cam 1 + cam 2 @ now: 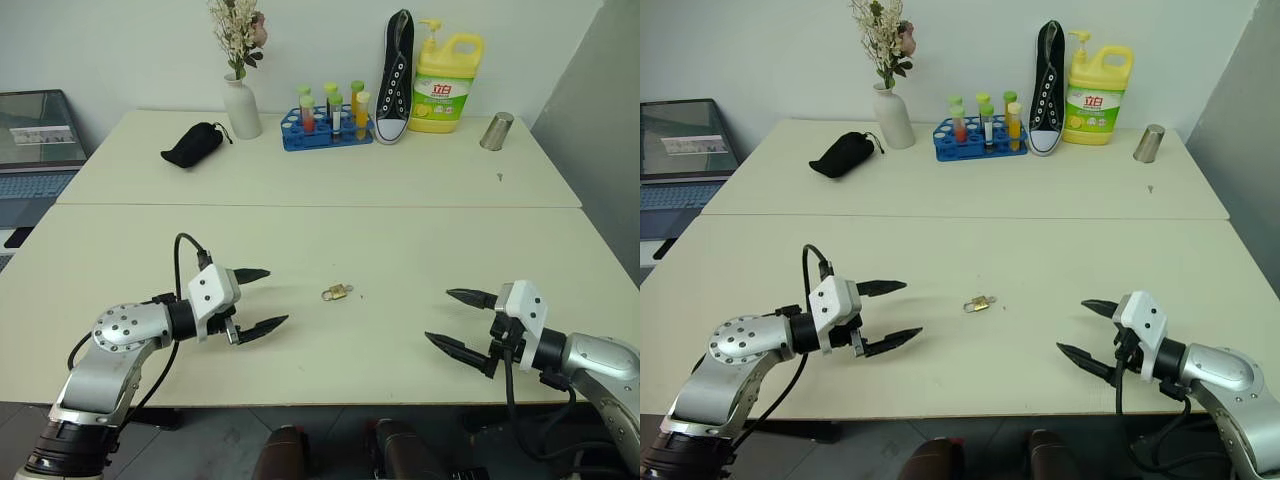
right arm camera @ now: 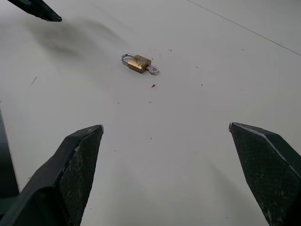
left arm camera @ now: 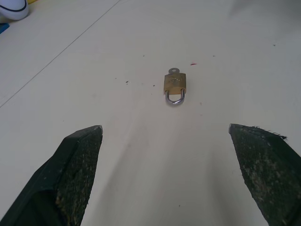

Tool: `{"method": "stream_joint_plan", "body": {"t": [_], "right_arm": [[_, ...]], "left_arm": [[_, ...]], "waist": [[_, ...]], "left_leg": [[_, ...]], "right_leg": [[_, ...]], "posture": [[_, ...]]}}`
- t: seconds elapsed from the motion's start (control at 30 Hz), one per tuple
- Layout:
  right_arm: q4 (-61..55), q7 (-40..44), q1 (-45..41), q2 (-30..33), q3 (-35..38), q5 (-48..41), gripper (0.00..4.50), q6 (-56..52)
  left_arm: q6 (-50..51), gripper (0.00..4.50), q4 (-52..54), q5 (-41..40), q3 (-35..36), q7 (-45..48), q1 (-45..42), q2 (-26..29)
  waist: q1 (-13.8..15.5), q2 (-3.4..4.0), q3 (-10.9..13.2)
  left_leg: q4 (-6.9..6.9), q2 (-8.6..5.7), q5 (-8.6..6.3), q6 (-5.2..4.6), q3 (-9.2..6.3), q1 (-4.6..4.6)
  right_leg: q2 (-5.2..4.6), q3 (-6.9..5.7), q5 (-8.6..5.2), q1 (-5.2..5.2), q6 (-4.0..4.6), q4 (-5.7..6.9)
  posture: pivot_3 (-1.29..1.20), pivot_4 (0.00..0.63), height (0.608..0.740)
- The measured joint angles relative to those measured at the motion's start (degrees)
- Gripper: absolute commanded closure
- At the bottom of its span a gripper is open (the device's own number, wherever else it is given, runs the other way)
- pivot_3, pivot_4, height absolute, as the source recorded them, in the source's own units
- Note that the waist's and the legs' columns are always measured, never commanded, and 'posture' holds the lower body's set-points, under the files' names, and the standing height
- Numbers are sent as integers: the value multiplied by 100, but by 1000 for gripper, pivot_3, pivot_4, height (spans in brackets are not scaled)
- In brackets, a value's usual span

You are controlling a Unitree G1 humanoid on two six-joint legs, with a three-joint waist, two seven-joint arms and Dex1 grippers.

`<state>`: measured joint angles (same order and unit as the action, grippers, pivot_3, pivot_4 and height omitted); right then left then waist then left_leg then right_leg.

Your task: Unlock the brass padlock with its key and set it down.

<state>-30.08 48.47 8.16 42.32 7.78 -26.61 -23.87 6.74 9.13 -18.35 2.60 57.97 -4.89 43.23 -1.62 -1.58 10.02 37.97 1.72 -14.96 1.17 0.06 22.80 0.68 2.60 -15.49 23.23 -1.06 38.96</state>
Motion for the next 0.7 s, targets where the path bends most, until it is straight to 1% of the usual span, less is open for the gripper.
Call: {"method": "stream_joint_plan", "body": {"t": [0.23,0.37,0.47,0.7], "right_arm": [[0,1,1,-5,-11,6,6,0],[2,7,-18,-4,-12,6,6,-4],[1,7,-42,-3,-13,3,6,-30],[-34,7,-59,2,-14,-5,6,-143]], "left_arm": [[66,0,19,-71,-1,53,5,3],[549,0,140,-247,-67,401,-71,216],[688,0,140,-420,-55,392,-265,150],[685,0,12,-418,-53,239,-485,-5]], "waist": [[0,0,0],[-1,0,0],[9,-1,0],[6,0,0]], "left_leg": [[0,0,0,0,-1,0],[1,0,0,0,-1,-1],[2,-2,0,0,1,0],[1,-2,0,0,0,0]], "right_leg": [[-1,0,0,0,0,0],[2,-2,0,0,0,1],[2,-3,0,0,0,1],[2,0,0,0,0,2]], "posture": [[0,150,740],[0,150,740],[0,150,740],[0,150,740]]}}
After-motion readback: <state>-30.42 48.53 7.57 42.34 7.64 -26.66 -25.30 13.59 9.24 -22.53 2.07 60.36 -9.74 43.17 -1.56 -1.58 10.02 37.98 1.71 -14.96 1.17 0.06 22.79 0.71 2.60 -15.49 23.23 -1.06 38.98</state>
